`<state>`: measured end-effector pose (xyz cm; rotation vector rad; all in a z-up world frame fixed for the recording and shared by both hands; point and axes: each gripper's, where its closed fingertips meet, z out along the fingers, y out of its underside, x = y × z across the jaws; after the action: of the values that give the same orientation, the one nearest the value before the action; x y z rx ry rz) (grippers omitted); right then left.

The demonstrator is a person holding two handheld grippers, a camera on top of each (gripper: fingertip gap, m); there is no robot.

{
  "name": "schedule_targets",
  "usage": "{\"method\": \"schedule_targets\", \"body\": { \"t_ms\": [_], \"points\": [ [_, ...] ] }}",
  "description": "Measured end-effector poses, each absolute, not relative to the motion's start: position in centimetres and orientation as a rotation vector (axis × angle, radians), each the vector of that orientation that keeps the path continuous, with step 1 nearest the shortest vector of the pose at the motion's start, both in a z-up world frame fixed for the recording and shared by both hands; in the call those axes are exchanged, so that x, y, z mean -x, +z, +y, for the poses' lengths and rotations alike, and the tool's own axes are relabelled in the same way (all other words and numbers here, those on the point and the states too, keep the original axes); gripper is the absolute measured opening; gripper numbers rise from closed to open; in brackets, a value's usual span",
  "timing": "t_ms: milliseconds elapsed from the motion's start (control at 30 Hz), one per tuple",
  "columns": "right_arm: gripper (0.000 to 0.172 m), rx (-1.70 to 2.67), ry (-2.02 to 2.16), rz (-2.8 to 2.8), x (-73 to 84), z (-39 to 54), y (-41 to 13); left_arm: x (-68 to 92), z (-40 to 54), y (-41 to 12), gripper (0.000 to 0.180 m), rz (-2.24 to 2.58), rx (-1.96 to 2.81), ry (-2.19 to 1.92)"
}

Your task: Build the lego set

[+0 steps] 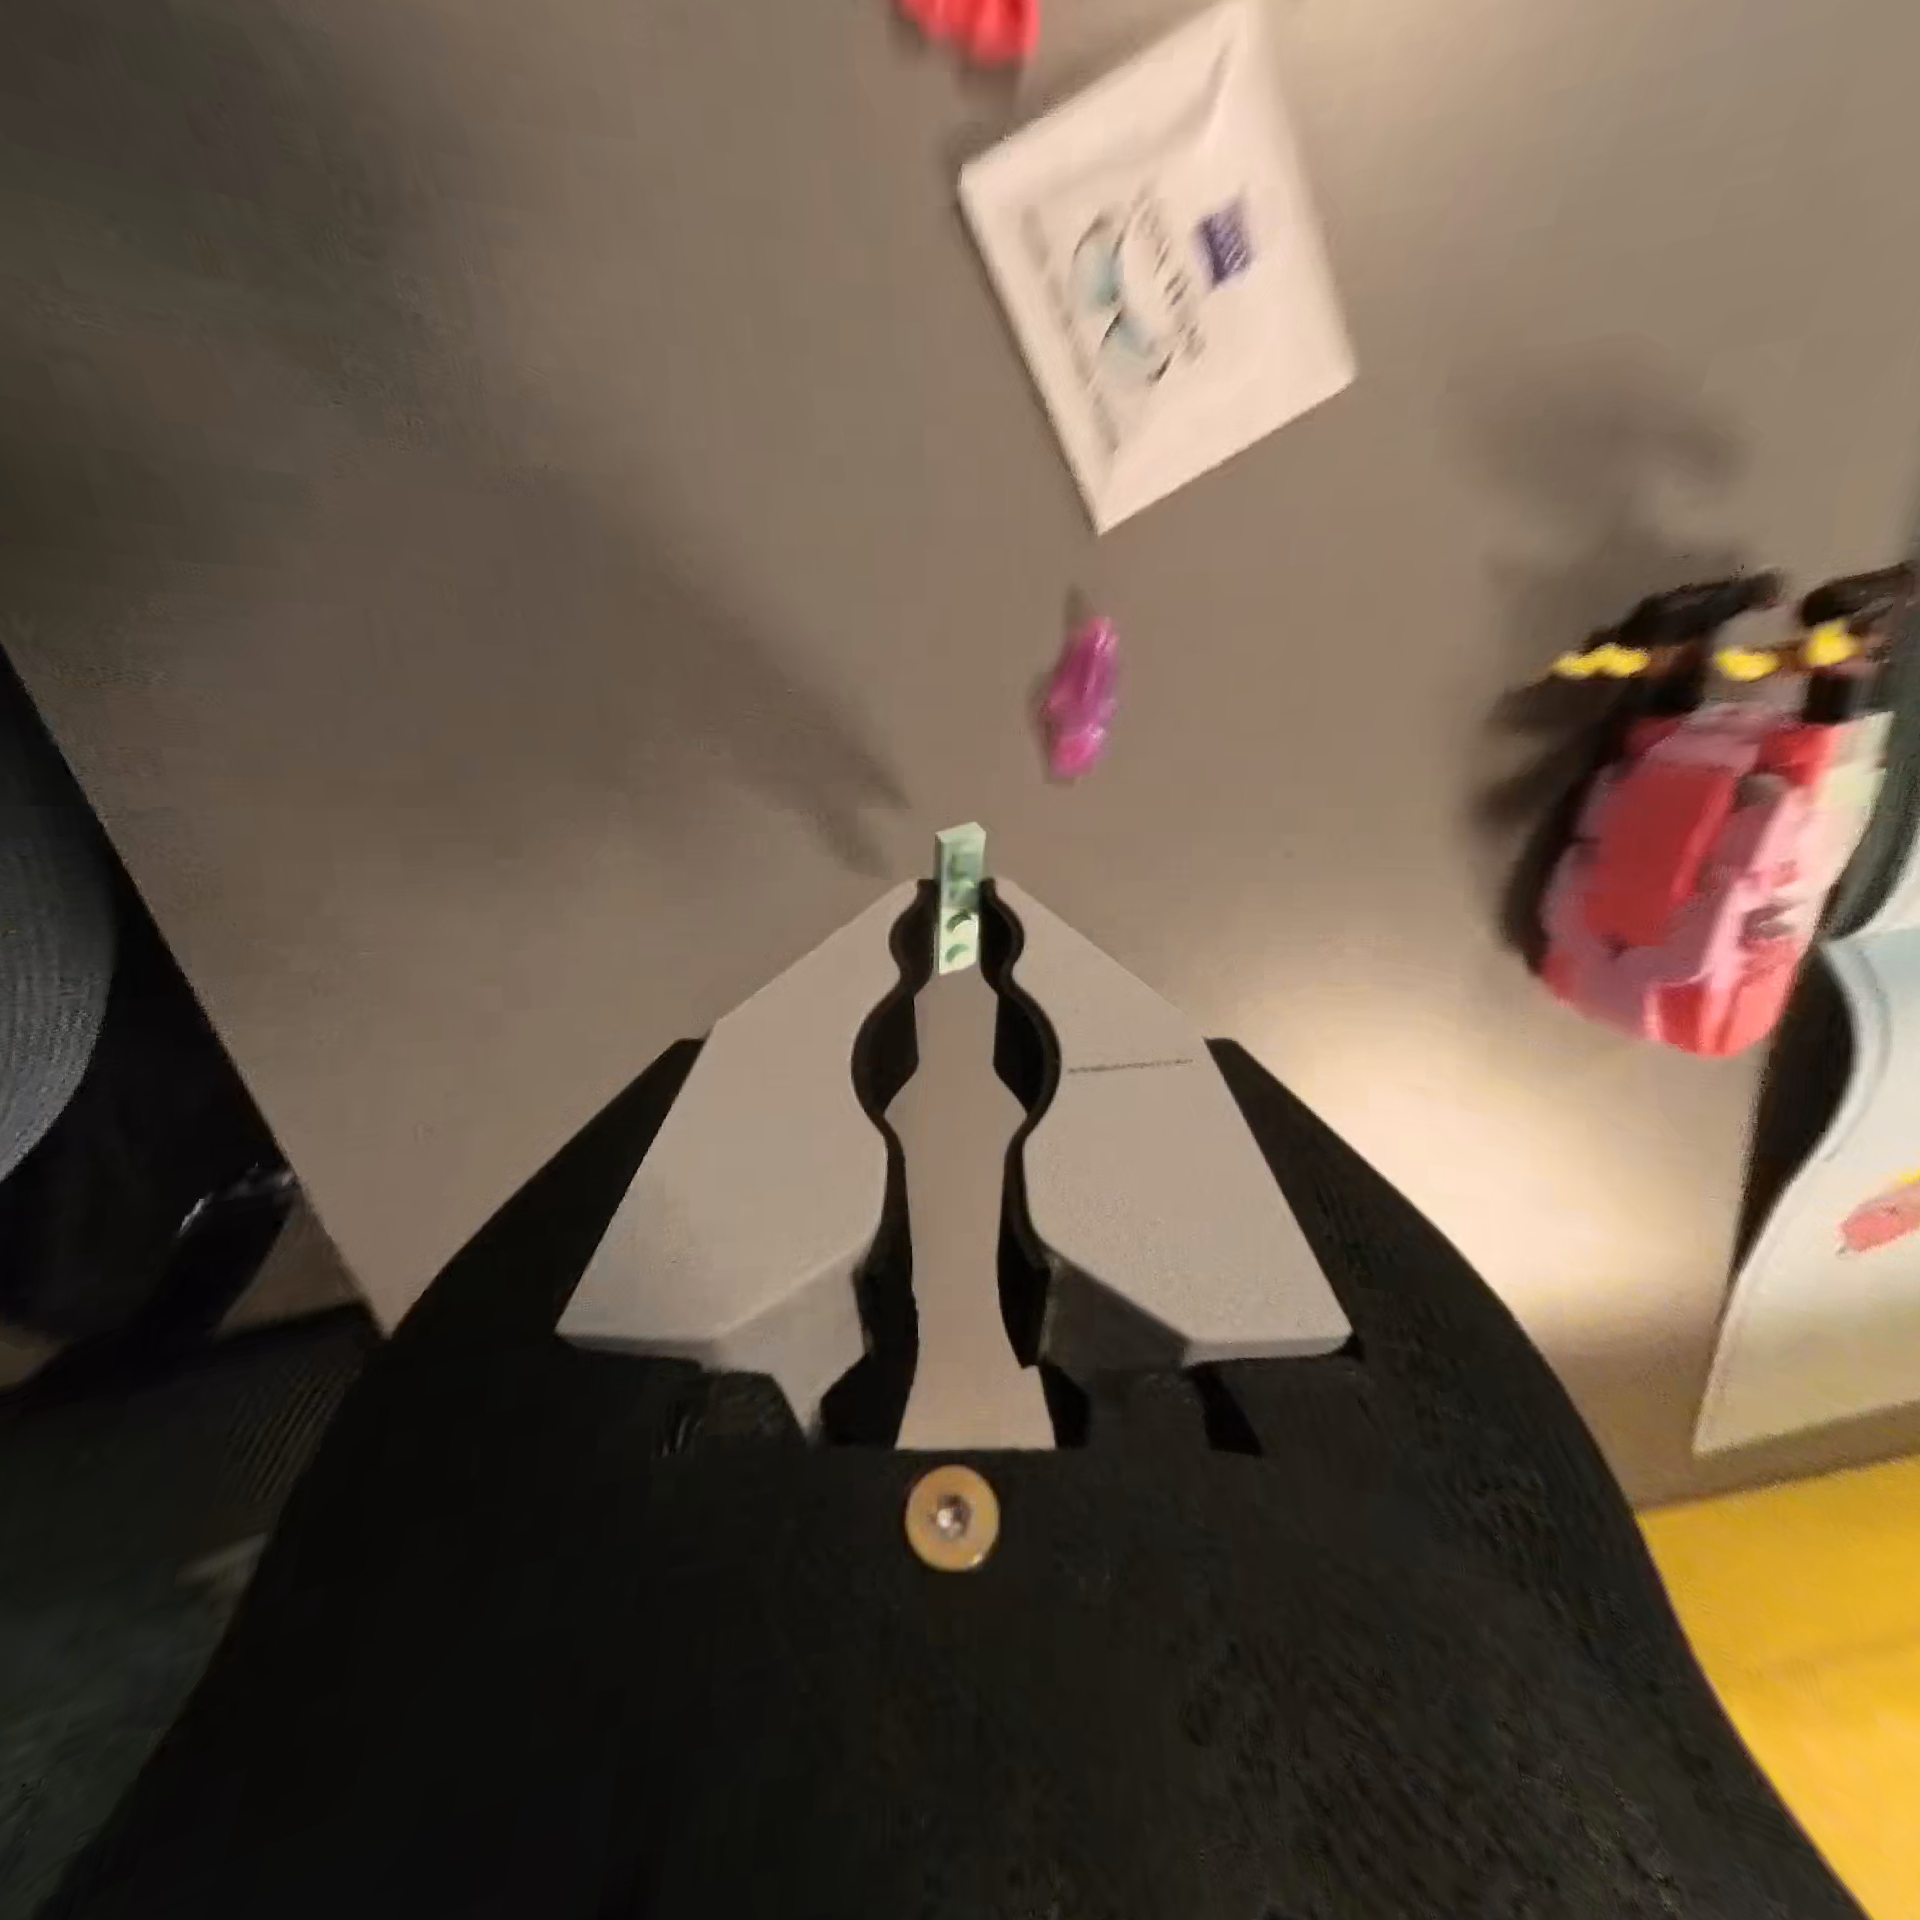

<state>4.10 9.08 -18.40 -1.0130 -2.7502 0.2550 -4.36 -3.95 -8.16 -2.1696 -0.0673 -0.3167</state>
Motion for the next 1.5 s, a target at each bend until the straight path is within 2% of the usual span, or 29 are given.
{"method": "schedule_targets", "body": {
  "t_ms": [133,233,333,367,400,500,667,767,867,1067,1233,1400,1500],
  "points": [
    [0.007,1.060,0.063,-2.824,-5.0,9.7,-19.7,2.9,-4.6,-7.1,0.054,-0.055,2.096,-0.286],
    [0.011,1.091,0.055,-2.804,-4.8,9.6,-19.8,4.3,-5.8,-7.3,0.055,-0.090,2.124,-0.099],
    [0.028,1.104,0.060,-2.764,-4.7,9.9,-19.7,5.2,-7.2,-7.2,0.055,-0.080,2.141,0.085],
    [0.046,1.120,0.096,-2.768,-4.9,9.7,-19.6,5.3,-7.7,-7.0,0.055,-0.083,2.137,0.116],
    [0.054,1.139,0.142,-2.754,-5.1,9.7,-19.3,5.6,-8.2,-6.8,0.056,-0.093,2.129,0.143],
    [0.065,1.121,0.442,-2.523,-3.5,9.7,-16.8,7.1,-10.7,-6.1,0.057,-0.180,2.084,0.202],
    [0.057,0.948,0.970,-1.780,-0.9,10.9,-9.7,12.9,-17.2,-5.4,0.052,-0.549,1.953,0.311],
    [0.039,0.806,1.030,-1.376,-1.6,12.7,-6.6,15.9,-20.3,-5.6,0.048,-0.728,1.900,0.311],
    [0.033,0.759,0.983,-1.165,-2.2,14.3,-6.1,17.5,-20.6,-6.9,0.040,-0.745,1.989,0.279],
    [0.031,0.730,0.907,-1.242,-1.0,14.1,-7.6,20.6,-19.5,-11.6,0.016,-0.715,2.362,0.182],
    [0.029,0.720,0.880,-1.290,-0.7,13.7,-8.3,20.1,-18.0,-13.3,0.008,-0.624,2.501,-0.092],
    [0.026,0.697,0.845,-1.331,-0.5,13.3,-8.8,20.4,-18.4,-14.9,0.001,-0.573,2.692,0.041],
    [0.025,0.689,0.827,-1.356,-0.3,13.1,-9.2,19.5,-17.2,-14.8,0.003,-0.577,2.670,-0.095]
  ]
}}
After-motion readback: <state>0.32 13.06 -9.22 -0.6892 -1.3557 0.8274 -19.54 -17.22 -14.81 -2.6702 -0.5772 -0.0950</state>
